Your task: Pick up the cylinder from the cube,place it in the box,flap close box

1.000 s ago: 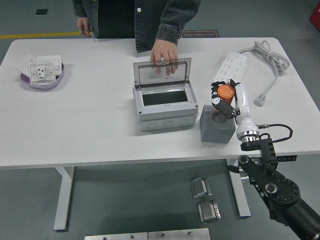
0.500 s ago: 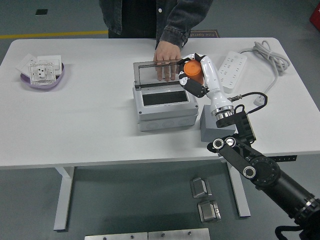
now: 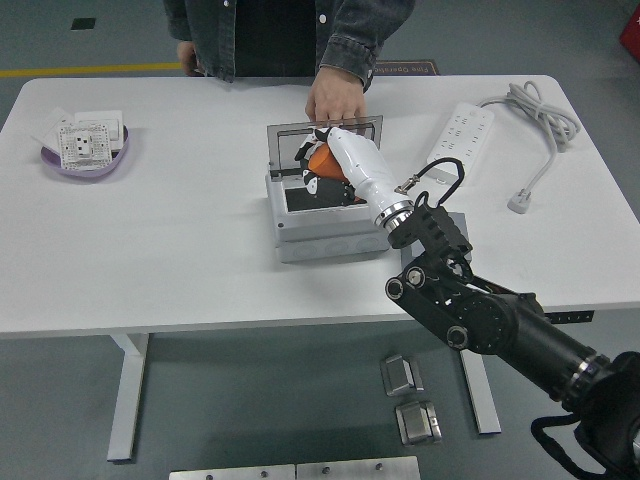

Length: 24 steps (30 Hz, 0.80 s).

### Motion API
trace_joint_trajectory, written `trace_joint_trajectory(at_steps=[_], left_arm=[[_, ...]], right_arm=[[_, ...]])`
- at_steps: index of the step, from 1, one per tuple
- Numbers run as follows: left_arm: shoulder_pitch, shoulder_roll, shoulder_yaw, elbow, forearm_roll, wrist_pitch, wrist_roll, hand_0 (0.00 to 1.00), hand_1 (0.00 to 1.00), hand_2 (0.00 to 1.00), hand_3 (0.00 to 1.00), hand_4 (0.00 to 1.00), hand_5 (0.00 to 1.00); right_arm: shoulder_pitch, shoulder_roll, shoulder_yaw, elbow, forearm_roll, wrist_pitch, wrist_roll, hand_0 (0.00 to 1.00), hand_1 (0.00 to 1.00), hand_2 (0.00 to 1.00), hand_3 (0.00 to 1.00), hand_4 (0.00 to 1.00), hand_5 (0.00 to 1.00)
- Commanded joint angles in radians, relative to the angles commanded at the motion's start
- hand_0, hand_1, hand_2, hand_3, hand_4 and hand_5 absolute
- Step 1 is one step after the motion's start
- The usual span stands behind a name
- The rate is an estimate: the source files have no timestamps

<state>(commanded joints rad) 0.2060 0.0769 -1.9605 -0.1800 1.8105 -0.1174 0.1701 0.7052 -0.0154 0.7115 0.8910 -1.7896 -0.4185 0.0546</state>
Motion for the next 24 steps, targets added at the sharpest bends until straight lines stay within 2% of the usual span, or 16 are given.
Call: trace_joint_trajectory(at_steps=[6, 12, 24], left_arm=[[-0.002, 0.004, -0.001, 0.0, 0.006, -0.001, 0.001, 0.681, 0.666, 0.578, 0.601, 0.509, 0.021], [-0.005, 0.009, 0.005, 0.0, 0.005, -0.001, 0.001, 0.681, 0.666, 0.578, 0.601, 0.508, 0.021], [-0.013, 0.019, 0.024, 0.0, -0.006, -0.001, 0.001, 0.681, 0.665, 0.578, 0.601, 0.508, 0.019]], right_arm=[[0.068, -0.002, -0.086, -0.095, 0.029, 0.023, 0.01, 0.002, 0.127, 0.402, 0.274, 0.002, 0.002], [0.1, 0.005, -0.132, -0.187, 0.059, 0.028, 0.041, 0.002, 0.128, 0.4, 0.272, 0.002, 0.002], [0.181, 0.015, -0.278, -0.243, 0.039, 0.055, 0.047, 0.005, 0.16, 0.403, 0.28, 0.002, 0.002]])
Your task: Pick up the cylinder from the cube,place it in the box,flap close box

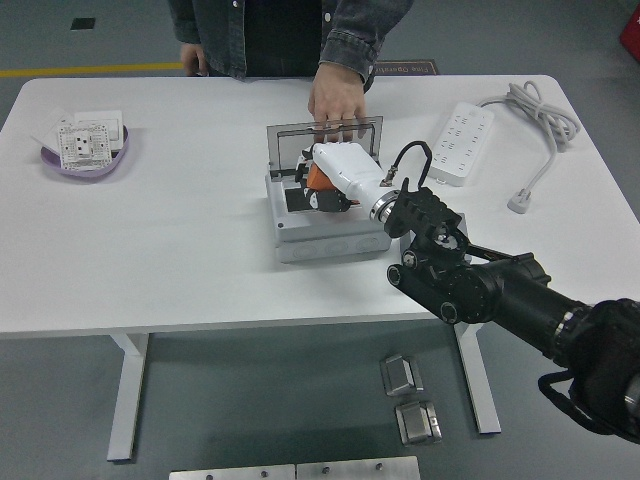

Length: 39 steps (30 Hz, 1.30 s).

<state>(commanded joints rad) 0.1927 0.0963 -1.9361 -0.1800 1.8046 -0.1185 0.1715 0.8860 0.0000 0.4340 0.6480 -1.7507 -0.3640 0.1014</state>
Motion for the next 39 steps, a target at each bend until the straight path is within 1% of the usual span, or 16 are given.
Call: trace_joint_trajectory(at_steps=[2, 3, 7, 8, 14, 15, 19, 20, 26, 27, 32, 33, 38, 39], left_arm=[[-0.001, 0.002, -0.001, 0.0, 0.002, 0.0, 0.0, 0.681, 0.665, 0.578, 0.601, 0.508, 0.019], [-0.001, 0.002, -0.001, 0.0, 0.003, -0.001, 0.001, 0.681, 0.665, 0.578, 0.601, 0.507, 0.018], [-0.001, 0.003, -0.009, 0.0, 0.012, -0.002, 0.002, 0.681, 0.665, 0.578, 0.601, 0.507, 0.018], [-0.001, 0.003, -0.011, 0.0, 0.013, -0.002, 0.002, 0.681, 0.665, 0.579, 0.601, 0.506, 0.017], [-0.004, 0.003, -0.005, 0.0, 0.008, -0.002, 0.001, 0.681, 0.665, 0.579, 0.601, 0.506, 0.017], [-0.005, 0.003, -0.004, 0.0, 0.009, -0.002, 0.001, 0.681, 0.665, 0.579, 0.601, 0.506, 0.017], [-0.008, 0.004, 0.003, 0.0, 0.002, -0.001, 0.001, 0.681, 0.665, 0.579, 0.601, 0.506, 0.017], [-0.009, 0.004, 0.005, 0.0, 0.0, -0.001, 0.001, 0.681, 0.664, 0.579, 0.601, 0.506, 0.018], [-0.01, 0.003, 0.008, 0.0, 0.0, -0.002, 0.001, 0.681, 0.664, 0.579, 0.601, 0.506, 0.018], [-0.01, 0.003, 0.008, 0.0, 0.0, -0.002, 0.001, 0.681, 0.665, 0.578, 0.601, 0.506, 0.016], [-0.01, 0.002, 0.006, 0.0, 0.003, -0.002, 0.001, 0.681, 0.665, 0.578, 0.601, 0.506, 0.016], [-0.011, 0.002, 0.006, 0.0, 0.004, -0.002, 0.001, 0.681, 0.663, 0.579, 0.6, 0.505, 0.018], [-0.013, 0.0, 0.005, 0.0, 0.007, -0.003, 0.001, 0.681, 0.663, 0.579, 0.6, 0.505, 0.018], [-0.013, 0.0, 0.006, 0.0, 0.007, -0.003, 0.001, 0.68, 0.662, 0.579, 0.6, 0.505, 0.018]], right_arm=[[0.011, 0.0, -0.011, -0.005, -0.005, 0.004, 0.0, 0.005, 0.16, 0.403, 0.28, 0.002, 0.002], [0.015, 0.0, -0.014, -0.007, -0.008, 0.007, 0.001, 0.058, 0.196, 0.4, 0.297, 0.002, 0.002], [0.029, 0.0, -0.023, -0.018, -0.019, 0.024, 0.007, 0.058, 0.196, 0.4, 0.297, 0.002, 0.002], [0.032, 0.0, -0.025, -0.022, -0.021, 0.028, 0.01, 0.093, 0.223, 0.403, 0.311, 0.002, 0.002], [0.041, 0.0, -0.036, -0.028, -0.028, 0.036, 0.017, 0.093, 0.223, 0.403, 0.311, 0.002, 0.002], [0.042, 0.0, -0.039, -0.027, -0.028, 0.036, 0.019, 0.354, 0.444, 0.578, 0.648, 0.394, 0.002], [0.046, 0.0, -0.054, -0.025, -0.028, 0.035, 0.023, 0.354, 0.444, 0.578, 0.648, 0.394, 0.002], [0.047, 0.0, -0.058, -0.025, -0.027, 0.035, 0.024, 0.377, 0.53, 0.642, 0.7, 0.496, 0.207], [0.047, 0.0, -0.068, -0.027, -0.03, 0.041, 0.029, 0.377, 0.53, 0.642, 0.7, 0.496, 0.207], [0.047, 0.0, -0.069, -0.027, -0.031, 0.043, 0.03, 0.423, 0.53, 0.641, 0.713, 0.643, 0.285], [0.045, -0.001, -0.073, -0.028, -0.034, 0.047, 0.033, 0.423, 0.53, 0.641, 0.713, 0.643, 0.285], [0.045, -0.001, -0.073, -0.028, -0.034, 0.046, 0.034, 0.431, 0.535, 0.647, 0.765, 0.76, 0.305], [0.044, -0.004, -0.07, -0.028, -0.035, 0.045, 0.038, 0.431, 0.535, 0.647, 0.765, 0.76, 0.305], [0.045, -0.004, -0.07, -0.028, -0.035, 0.045, 0.038, 0.434, 0.535, 0.651, 0.778, 0.869, 0.308]])
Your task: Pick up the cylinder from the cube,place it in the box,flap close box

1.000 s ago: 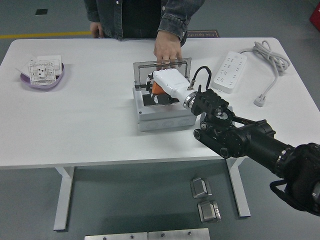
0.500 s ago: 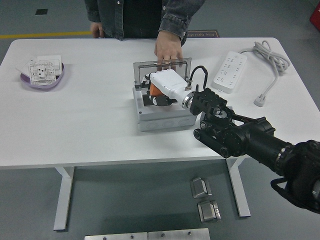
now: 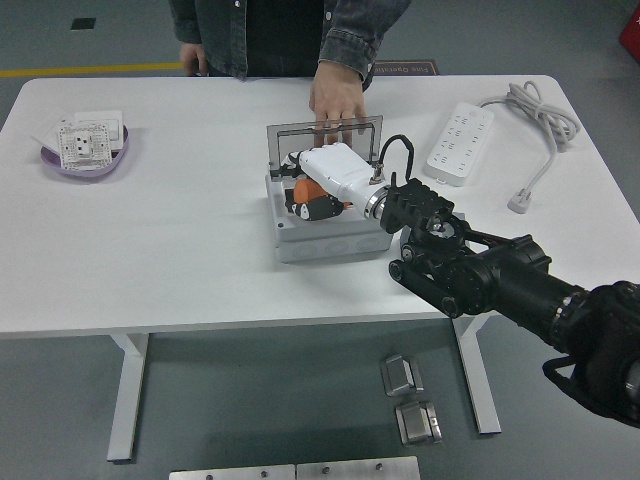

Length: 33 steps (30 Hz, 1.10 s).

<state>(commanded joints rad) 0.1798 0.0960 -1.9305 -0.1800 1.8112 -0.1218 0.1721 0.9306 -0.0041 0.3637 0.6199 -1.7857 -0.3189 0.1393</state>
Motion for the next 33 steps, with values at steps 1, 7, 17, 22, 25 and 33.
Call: trace_joint_trajectory(at_steps=[1, 7, 17, 22, 25, 33], left_arm=[[0.0, 0.0, 0.0, 0.0, 0.0, 0.0, 0.0, 0.68, 0.662, 0.579, 0.6, 0.505, 0.018], [0.002, -0.002, -0.007, 0.0, 0.009, -0.001, 0.0, 0.68, 0.662, 0.579, 0.6, 0.504, 0.015], [0.011, -0.012, -0.023, 0.0, 0.017, -0.002, 0.0, 0.679, 0.662, 0.579, 0.599, 0.503, 0.016], [0.016, -0.015, -0.04, 0.0, 0.03, -0.003, 0.001, 0.679, 0.662, 0.579, 0.599, 0.503, 0.016], [0.015, -0.013, -0.035, 0.0, 0.024, -0.002, 0.001, 0.68, 0.662, 0.578, 0.598, 0.503, 0.016], [0.013, -0.006, -0.02, 0.0, 0.014, -0.002, 0.002, 0.68, 0.661, 0.579, 0.597, 0.502, 0.013]], right_arm=[[0.0, -0.001, 0.001, 0.0, 0.0, 0.0, 0.0, 0.434, 0.535, 0.651, 0.778, 0.869, 0.308], [-0.004, -0.013, 0.025, 0.023, -0.005, -0.004, -0.002, 0.434, 0.532, 0.647, 0.776, 0.886, 0.32], [-0.035, -0.106, 0.096, 0.199, 0.003, 0.009, -0.046, 0.43, 0.527, 0.637, 0.77, 0.891, 0.338], [-0.03, -0.163, 0.14, 0.301, 0.026, 0.025, -0.067, 0.43, 0.527, 0.637, 0.77, 0.891, 0.338], [-0.01, -0.172, 0.188, 0.301, 0.029, 0.031, -0.07, 0.426, 0.523, 0.636, 0.769, 0.89, 0.34], [0.067, -0.132, 0.265, 0.167, 0.045, 0.043, -0.056, 0.431, 0.524, 0.637, 0.767, 0.889, 0.349]])
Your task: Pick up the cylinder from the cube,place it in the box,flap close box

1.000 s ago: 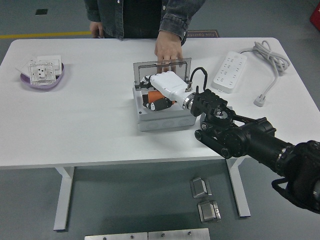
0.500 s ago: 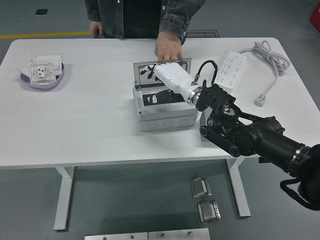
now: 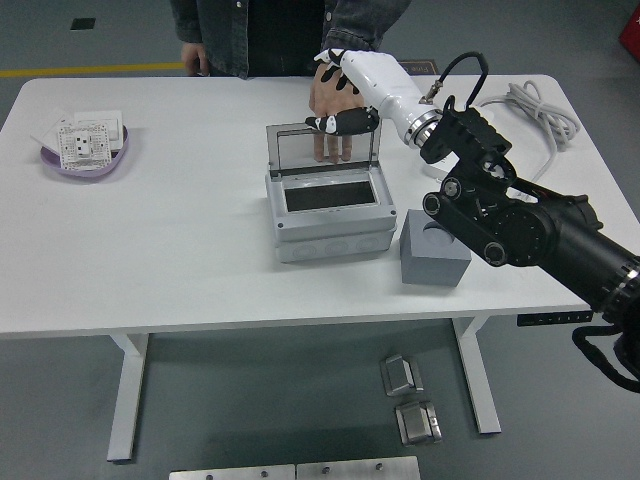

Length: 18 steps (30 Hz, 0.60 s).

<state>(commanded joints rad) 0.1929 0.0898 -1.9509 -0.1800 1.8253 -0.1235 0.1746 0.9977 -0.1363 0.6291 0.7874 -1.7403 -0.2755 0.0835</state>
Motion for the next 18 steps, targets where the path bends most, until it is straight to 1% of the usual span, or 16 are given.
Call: trace_joint_trajectory(at_steps=[4, 10, 14, 18], left_arm=[[-0.001, 0.006, 0.004, 0.0, -0.001, 0.0, 0.0, 0.679, 0.661, 0.578, 0.597, 0.502, 0.015], [-0.005, 0.011, 0.003, 0.0, 0.004, -0.001, 0.0, 0.679, 0.661, 0.578, 0.597, 0.501, 0.014], [-0.009, 0.013, 0.008, 0.0, 0.004, -0.001, 0.0, 0.679, 0.661, 0.578, 0.597, 0.501, 0.014], [-0.011, 0.013, 0.015, 0.0, 0.0, -0.001, -0.001, 0.679, 0.661, 0.578, 0.596, 0.5, 0.016]], right_arm=[[0.031, 0.04, -0.011, -0.088, 0.026, 0.005, 0.014, 0.432, 0.523, 0.636, 0.761, 0.886, 0.352], [0.043, 0.097, -0.03, -0.212, 0.055, 0.005, 0.03, 0.438, 0.528, 0.636, 0.76, 0.884, 0.36], [0.034, 0.122, -0.051, -0.246, 0.069, 0.003, 0.038, 0.438, 0.528, 0.636, 0.76, 0.884, 0.36], [0.022, 0.133, -0.076, -0.249, 0.078, 0.003, 0.041, 0.438, 0.529, 0.635, 0.76, 0.882, 0.364]])
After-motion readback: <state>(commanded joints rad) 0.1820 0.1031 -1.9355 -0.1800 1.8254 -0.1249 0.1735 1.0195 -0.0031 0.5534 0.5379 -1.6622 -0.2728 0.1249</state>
